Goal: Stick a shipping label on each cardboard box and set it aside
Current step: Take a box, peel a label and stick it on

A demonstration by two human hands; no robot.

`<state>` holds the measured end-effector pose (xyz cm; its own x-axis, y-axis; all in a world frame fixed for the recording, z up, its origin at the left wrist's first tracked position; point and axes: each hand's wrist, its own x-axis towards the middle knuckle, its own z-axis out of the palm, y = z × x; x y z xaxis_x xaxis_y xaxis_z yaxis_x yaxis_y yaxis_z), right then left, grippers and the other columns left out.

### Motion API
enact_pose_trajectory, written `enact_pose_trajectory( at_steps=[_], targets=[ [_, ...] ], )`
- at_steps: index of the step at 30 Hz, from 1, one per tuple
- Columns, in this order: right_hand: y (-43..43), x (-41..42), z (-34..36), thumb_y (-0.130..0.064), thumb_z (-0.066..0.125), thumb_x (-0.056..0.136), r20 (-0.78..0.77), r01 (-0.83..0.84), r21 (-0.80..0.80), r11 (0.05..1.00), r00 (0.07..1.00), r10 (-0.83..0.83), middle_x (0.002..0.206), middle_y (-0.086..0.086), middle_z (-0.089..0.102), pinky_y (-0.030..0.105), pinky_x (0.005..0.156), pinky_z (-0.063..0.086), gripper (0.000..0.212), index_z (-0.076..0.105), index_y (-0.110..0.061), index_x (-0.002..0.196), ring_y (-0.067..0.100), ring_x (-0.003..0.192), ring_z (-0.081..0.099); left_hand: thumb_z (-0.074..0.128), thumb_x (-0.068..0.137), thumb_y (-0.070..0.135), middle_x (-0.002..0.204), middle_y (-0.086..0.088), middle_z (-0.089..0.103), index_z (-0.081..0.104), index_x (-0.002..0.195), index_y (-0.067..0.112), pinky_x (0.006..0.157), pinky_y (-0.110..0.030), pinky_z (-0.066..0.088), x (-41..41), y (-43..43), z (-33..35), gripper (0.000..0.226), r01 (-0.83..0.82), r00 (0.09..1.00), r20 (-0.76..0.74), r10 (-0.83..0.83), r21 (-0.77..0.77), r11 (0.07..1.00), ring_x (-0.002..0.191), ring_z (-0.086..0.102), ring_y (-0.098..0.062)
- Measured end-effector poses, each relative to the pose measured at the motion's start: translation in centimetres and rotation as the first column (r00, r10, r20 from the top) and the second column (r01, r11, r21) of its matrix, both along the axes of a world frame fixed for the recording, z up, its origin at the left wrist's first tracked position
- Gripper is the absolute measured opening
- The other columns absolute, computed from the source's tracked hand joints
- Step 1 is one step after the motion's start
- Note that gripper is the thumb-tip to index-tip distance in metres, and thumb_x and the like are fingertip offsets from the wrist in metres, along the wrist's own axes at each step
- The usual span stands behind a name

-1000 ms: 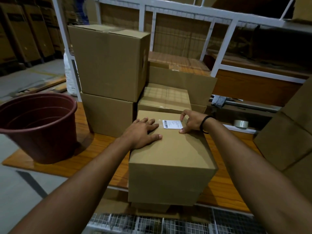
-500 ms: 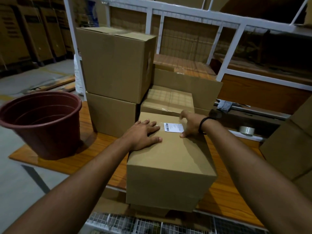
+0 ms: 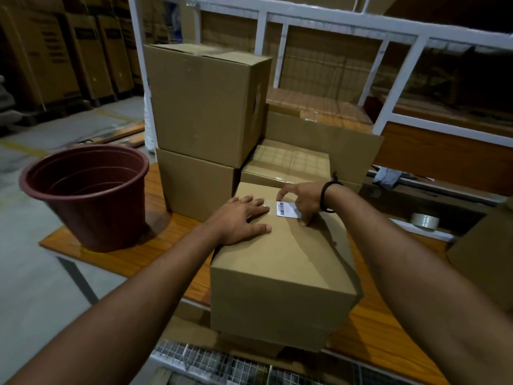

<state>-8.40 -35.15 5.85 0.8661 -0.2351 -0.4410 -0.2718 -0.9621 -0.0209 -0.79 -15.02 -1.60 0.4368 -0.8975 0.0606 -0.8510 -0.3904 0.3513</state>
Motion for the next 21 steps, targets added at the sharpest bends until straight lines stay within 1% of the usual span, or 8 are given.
enact_pose_trajectory(
  at_steps=[3, 4, 7, 11, 14, 17, 19, 21],
  targets=[
    [-0.3, -0.5, -0.1, -0.012, 0.079, 0.075, 0.035, 0.028, 0.068, 0.997, 0.999, -0.03, 0.085, -0.013, 0.045, 0.028, 0.069, 0.045, 0.068, 0.043, -0.041, 0.125, 0.014, 0.088, 0.05, 0.044, 0.094, 0.06, 0.161, 0.005, 0.02, 0.032, 0.151, 0.031, 0.119, -0.037, 0.005, 0.0, 0.2, -0.1, 0.065, 0.012, 1.0, 0.001, -0.012, 0.003, 1.0, 0.149, 0.011, -0.014],
    [-0.3, -0.7, -0.2, -0.012, 0.079, 0.075, 0.048, 0.036, 0.086, 0.996, 0.998, -0.04, 0.087, -0.012, 0.045, 0.028, 0.068, 0.045, 0.067, 0.045, -0.04, 0.124, 0.013, 0.087, 0.049, 0.042, 0.091, 0.063, 0.161, 0.006, 0.02, 0.032, 0.15, 0.031, 0.119, -0.037, 0.005, 0.0, 0.4, -0.1, 0.068, 0.011, 1.0, -0.001, -0.011, 0.005, 1.0, 0.149, 0.011, -0.015],
    [-0.6, -1.4, -0.4, -0.014, 0.079, 0.076, 0.075, 0.081, 0.126, 0.989, 0.993, -0.091, 0.091, -0.013, 0.044, 0.031, 0.077, 0.047, 0.069, 0.043, -0.041, 0.128, 0.017, 0.095, 0.05, 0.034, 0.082, 0.069, 0.161, 0.006, 0.022, 0.033, 0.15, 0.032, 0.12, -0.038, 0.007, 0.0, 0.5, -0.1, 0.077, 0.01, 1.0, -0.007, -0.01, 0.002, 1.0, 0.149, 0.012, -0.015],
    [-1.1, -2.2, -0.5, -0.015, 0.08, 0.075, 0.094, 0.143, 0.21, 0.967, 0.982, -0.166, 0.093, -0.009, 0.05, 0.036, 0.086, 0.049, 0.065, 0.047, -0.04, 0.125, 0.02, 0.099, 0.052, 0.035, 0.082, 0.068, 0.161, 0.006, 0.022, 0.034, 0.15, 0.032, 0.12, -0.038, 0.007, -0.1, 0.5, -0.1, 0.077, 0.028, 1.0, -0.001, -0.028, -0.007, 1.0, 0.149, 0.012, -0.014],
    [-1.9, -3.1, -1.2, -0.021, 0.084, 0.07, 0.162, 0.202, 0.242, 0.949, 0.956, -0.245, 0.089, -0.003, 0.059, 0.036, 0.083, 0.049, 0.066, 0.047, -0.037, 0.123, 0.019, 0.091, 0.056, 0.036, 0.084, 0.067, 0.161, 0.006, 0.022, 0.033, 0.15, 0.031, 0.119, -0.037, 0.007, -0.3, 0.6, -0.1, 0.076, 0.023, 1.0, 0.008, -0.023, -0.001, 1.0, 0.149, 0.013, -0.015],
    [-2.8, -4.1, -1.9, -0.034, 0.088, 0.065, 0.205, 0.313, 0.242, 0.919, 0.909, -0.363, 0.098, -0.002, 0.058, 0.035, 0.083, 0.05, 0.072, 0.046, -0.037, 0.123, 0.02, 0.097, 0.056, 0.038, 0.086, 0.067, 0.161, 0.006, 0.021, 0.032, 0.151, 0.031, 0.12, -0.038, 0.007, -0.2, 0.5, -0.2, 0.074, 0.026, 1.0, 0.001, -0.026, 0.002, 1.0, 0.149, 0.012, -0.015],
    [-2.9, -4.3, -2.1, -0.037, 0.087, 0.065, 0.207, 0.342, 0.236, 0.91, 0.897, -0.39, 0.099, -0.004, 0.056, 0.035, 0.084, 0.05, 0.067, 0.048, -0.037, 0.12, 0.019, 0.098, 0.055, 0.041, 0.09, 0.065, 0.161, 0.006, 0.021, 0.031, 0.151, 0.031, 0.12, -0.039, 0.007, 0.0, 0.4, -0.3, 0.07, 0.032, 0.999, 0.005, -0.032, -0.005, 0.999, 0.149, 0.012, -0.015],
    [-2.8, -4.1, -2.2, -0.037, 0.088, 0.064, 0.215, 0.35, 0.227, 0.909, 0.892, -0.398, 0.096, -0.007, 0.054, 0.034, 0.083, 0.05, 0.062, 0.052, -0.036, 0.115, 0.017, 0.096, 0.053, 0.039, 0.089, 0.066, 0.161, 0.006, 0.021, 0.032, 0.151, 0.032, 0.12, -0.039, 0.007, 0.0, 0.4, -0.3, 0.071, 0.033, 0.999, 0.005, -0.033, -0.006, 0.999, 0.149, 0.012, -0.016]
  ],
)
